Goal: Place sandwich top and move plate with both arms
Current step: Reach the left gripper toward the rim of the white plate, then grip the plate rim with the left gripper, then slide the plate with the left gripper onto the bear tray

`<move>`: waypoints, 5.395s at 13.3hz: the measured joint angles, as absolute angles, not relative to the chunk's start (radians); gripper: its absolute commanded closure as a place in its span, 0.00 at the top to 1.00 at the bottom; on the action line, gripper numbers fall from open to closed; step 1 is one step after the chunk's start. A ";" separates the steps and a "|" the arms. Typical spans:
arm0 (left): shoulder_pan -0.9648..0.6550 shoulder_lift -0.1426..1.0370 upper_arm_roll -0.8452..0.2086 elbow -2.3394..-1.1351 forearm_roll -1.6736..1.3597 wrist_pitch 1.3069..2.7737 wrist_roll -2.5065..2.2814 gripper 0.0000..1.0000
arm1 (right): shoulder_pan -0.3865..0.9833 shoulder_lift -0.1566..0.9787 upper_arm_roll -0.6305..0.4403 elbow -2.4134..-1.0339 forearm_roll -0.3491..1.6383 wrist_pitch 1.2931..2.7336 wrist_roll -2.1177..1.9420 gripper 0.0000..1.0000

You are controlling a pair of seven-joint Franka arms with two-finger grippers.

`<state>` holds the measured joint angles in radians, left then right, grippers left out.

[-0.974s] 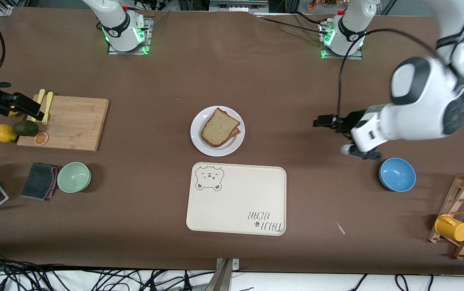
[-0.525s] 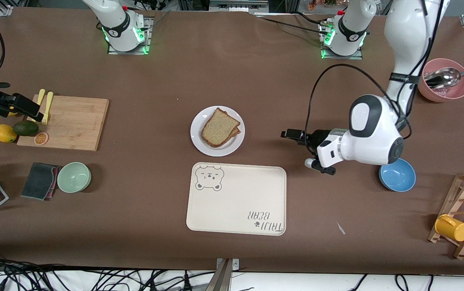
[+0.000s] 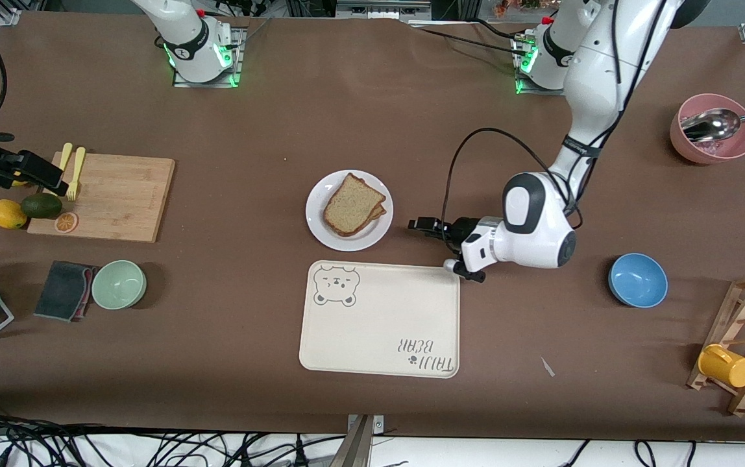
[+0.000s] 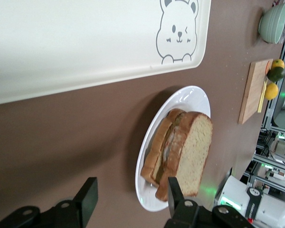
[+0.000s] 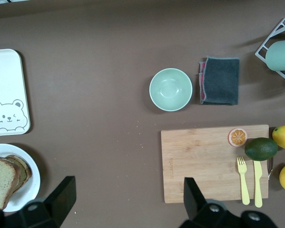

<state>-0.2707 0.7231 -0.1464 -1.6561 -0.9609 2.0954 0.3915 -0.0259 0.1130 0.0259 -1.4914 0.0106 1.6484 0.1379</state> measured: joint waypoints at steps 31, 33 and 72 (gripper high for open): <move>-0.405 0.860 -0.147 -1.645 -1.265 2.227 0.789 0.00 | -0.026 0.116 0.025 -1.491 0.011 1.662 0.138 1.00; -0.403 0.860 -0.146 -1.644 -1.265 2.227 0.790 0.00 | -0.026 0.117 0.025 -1.491 0.011 1.663 0.138 1.00; -0.234 1.038 -0.025 -1.277 -1.264 2.131 0.613 0.00 | -0.041 0.121 0.022 -1.491 0.011 1.666 0.097 1.00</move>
